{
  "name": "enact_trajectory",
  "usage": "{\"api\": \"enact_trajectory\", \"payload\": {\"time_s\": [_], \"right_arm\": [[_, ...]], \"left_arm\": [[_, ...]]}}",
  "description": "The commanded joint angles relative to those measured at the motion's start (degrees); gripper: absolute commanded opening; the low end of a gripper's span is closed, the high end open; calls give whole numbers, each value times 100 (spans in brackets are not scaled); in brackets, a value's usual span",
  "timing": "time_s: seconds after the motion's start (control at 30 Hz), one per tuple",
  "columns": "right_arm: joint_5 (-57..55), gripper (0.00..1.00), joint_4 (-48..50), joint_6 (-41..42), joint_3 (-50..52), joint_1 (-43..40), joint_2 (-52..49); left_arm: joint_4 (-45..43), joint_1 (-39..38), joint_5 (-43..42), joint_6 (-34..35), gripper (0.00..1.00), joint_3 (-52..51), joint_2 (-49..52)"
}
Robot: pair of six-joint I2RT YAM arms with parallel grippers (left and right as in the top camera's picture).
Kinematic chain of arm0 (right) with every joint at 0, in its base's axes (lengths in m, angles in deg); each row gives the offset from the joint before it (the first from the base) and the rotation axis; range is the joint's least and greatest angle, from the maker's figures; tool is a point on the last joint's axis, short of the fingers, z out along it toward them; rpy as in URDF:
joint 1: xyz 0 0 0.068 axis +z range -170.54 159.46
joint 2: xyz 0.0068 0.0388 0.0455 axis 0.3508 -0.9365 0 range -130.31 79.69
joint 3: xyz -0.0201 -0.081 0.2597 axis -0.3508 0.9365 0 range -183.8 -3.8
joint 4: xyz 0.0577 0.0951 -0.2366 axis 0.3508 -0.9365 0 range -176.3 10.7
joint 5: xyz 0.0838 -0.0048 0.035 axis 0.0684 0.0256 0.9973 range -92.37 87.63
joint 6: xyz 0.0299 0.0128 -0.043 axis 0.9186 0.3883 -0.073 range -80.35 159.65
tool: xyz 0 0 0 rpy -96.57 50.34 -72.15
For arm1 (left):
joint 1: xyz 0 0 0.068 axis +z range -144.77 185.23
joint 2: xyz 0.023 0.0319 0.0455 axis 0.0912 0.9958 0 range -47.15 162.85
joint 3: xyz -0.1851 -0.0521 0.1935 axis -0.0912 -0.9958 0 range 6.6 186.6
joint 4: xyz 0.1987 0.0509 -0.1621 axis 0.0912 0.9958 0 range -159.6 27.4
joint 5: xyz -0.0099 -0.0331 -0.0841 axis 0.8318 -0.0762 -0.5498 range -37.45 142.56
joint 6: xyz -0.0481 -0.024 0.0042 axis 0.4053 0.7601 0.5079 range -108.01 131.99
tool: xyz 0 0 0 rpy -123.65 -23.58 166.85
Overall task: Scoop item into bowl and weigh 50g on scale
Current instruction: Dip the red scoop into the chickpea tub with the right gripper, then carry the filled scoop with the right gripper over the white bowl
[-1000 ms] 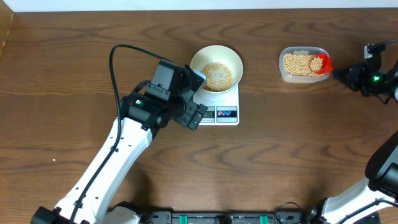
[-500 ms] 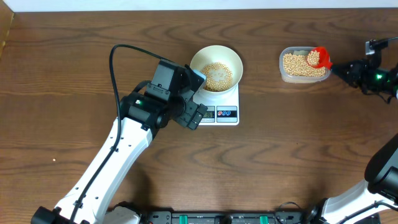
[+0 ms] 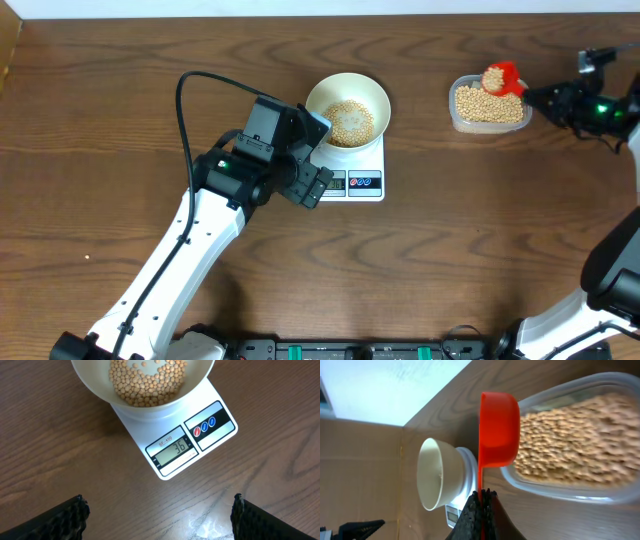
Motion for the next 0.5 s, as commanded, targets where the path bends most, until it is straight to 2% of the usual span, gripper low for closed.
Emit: {"api": "enact_trajectory", "payload": {"time_s": [0.0, 0.47], "right_arm": [[214, 1, 129, 267, -157, 210, 175], [568, 1, 914, 728, -157, 1134, 175]], "left_arm": [[4, 4, 52, -9, 93, 13, 35], [4, 4, 52, -9, 93, 13, 35]]}}
